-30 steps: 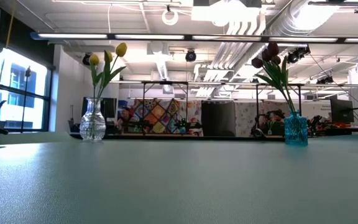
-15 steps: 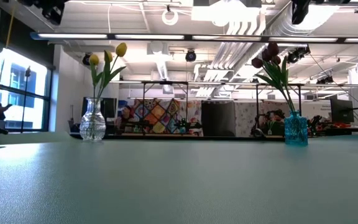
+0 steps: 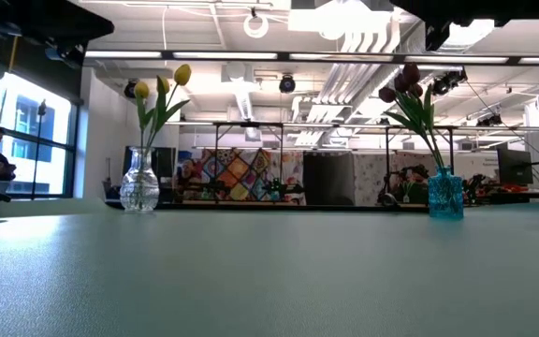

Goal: Sort flowers into vase by color
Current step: Return to Home Position

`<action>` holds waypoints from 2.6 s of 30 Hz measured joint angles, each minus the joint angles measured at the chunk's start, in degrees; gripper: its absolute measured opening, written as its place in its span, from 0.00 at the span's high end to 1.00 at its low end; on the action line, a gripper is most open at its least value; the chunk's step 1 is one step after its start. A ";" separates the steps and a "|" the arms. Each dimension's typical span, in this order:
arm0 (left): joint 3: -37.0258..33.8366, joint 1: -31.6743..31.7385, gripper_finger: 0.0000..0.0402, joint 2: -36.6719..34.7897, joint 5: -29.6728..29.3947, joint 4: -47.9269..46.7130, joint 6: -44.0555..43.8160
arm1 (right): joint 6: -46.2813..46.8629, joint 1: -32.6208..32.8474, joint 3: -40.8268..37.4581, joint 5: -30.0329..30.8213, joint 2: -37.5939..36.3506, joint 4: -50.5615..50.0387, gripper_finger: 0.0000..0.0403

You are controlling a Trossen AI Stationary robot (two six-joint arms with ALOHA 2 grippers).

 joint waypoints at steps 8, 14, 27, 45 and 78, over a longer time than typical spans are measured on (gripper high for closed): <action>0.00 -0.02 1.00 -4.33 -2.00 0.13 1.47 | 2.87 -0.59 -6.98 0.06 -6.75 3.63 1.00; 0.00 -0.02 1.00 -8.81 -2.85 -0.29 2.06 | 3.91 -0.59 -10.47 1.97 -18.10 1.53 1.00; 0.00 -0.04 1.00 -10.93 -3.91 -8.26 1.39 | 5.24 -0.59 -10.53 5.76 -34.28 -20.62 1.00; -10.80 -0.02 1.00 -10.66 -2.83 2.31 -0.73 | 9.23 -0.59 -10.53 5.13 -38.47 -27.64 1.00; -19.34 14.76 1.00 -10.67 9.89 12.42 -1.85 | 7.14 -0.59 -10.53 4.26 -38.45 -31.98 1.00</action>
